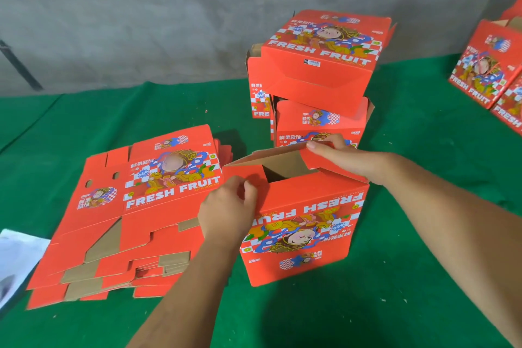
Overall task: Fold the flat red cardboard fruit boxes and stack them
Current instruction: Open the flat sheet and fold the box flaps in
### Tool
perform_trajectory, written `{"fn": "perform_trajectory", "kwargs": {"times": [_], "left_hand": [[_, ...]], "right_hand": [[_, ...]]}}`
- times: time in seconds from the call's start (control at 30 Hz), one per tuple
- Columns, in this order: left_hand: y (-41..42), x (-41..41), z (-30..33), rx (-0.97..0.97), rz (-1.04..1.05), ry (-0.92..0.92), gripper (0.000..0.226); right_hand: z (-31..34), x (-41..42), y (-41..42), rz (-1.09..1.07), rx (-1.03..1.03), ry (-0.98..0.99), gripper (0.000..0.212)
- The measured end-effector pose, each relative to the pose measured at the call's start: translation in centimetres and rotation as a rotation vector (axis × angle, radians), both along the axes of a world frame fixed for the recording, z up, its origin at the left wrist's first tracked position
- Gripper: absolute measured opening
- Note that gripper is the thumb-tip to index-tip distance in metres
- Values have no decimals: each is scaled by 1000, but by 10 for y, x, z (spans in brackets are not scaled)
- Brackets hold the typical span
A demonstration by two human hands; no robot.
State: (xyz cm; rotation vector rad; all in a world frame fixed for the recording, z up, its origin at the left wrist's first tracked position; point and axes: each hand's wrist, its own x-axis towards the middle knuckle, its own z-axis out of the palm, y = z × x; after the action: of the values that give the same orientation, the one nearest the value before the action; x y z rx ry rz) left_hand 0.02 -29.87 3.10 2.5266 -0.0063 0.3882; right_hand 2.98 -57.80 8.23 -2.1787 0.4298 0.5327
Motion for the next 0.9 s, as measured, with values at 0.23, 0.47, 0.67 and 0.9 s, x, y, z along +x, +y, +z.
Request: {"fn": "perform_trajectory", "kwargs": {"times": [0.23, 0.47, 0.67, 0.9], "left_hand": [[-2, -5, 0, -60, -4, -18, 24], [-3, -10, -2, -305, 35, 0, 24], [-2, -24, -6, -823, 46, 224, 86], [6, -25, 15, -1455, -81, 600, 73]], "right_hand": [[-24, -2, 1, 23, -259, -197, 82], [-28, -4, 21, 1, -696, -220, 101], [-20, -34, 10, -202, -189, -280, 102], [10, -94, -22, -660, 595, -372, 60]]}}
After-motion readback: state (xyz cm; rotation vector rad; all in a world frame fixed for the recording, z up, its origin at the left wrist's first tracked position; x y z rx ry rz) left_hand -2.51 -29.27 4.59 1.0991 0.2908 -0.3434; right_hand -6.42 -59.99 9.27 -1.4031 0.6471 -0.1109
